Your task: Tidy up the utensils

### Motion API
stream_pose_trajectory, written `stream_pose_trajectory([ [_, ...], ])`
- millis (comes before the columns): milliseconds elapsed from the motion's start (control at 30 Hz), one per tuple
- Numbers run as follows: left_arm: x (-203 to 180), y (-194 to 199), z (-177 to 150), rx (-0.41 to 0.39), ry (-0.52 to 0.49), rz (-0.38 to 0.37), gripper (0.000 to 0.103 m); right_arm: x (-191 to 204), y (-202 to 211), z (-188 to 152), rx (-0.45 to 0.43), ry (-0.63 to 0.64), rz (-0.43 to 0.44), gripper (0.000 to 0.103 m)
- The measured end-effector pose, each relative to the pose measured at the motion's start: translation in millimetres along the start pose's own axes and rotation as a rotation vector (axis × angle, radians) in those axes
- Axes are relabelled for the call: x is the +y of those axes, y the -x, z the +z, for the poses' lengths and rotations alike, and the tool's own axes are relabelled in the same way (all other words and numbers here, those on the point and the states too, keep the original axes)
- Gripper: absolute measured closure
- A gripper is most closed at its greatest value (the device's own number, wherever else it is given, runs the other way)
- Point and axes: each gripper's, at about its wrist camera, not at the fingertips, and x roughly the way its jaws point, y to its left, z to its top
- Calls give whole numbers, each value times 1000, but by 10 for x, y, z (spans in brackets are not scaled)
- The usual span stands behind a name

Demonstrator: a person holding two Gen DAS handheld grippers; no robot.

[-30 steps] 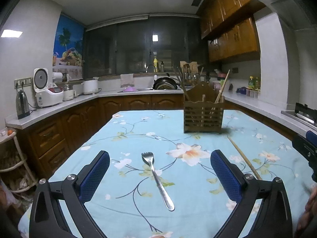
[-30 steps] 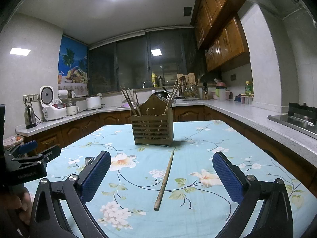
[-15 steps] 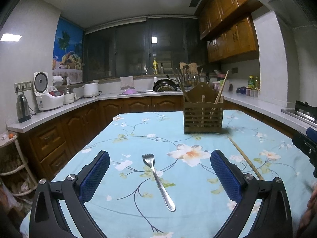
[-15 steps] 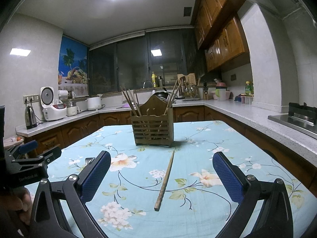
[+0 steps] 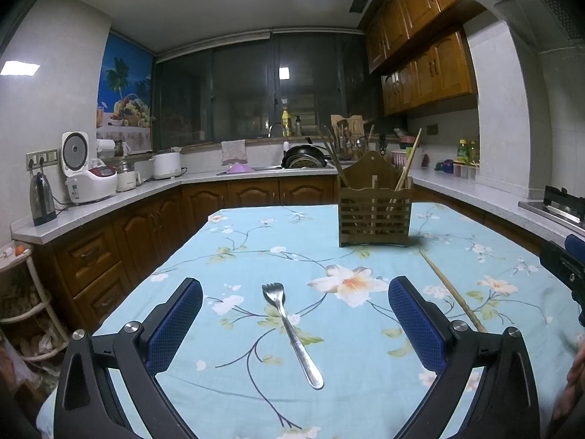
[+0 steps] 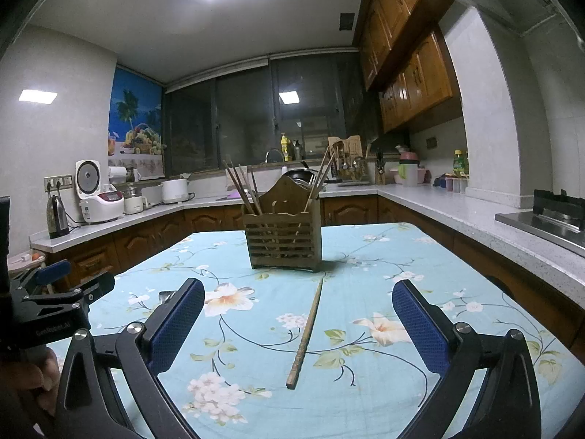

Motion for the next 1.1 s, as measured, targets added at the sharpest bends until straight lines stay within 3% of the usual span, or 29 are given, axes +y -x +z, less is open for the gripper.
stream_pose_trajectory([
  [1100,-17,-19,-16,10,4,-8,1,10,-5,0,-1,-2,1,0],
])
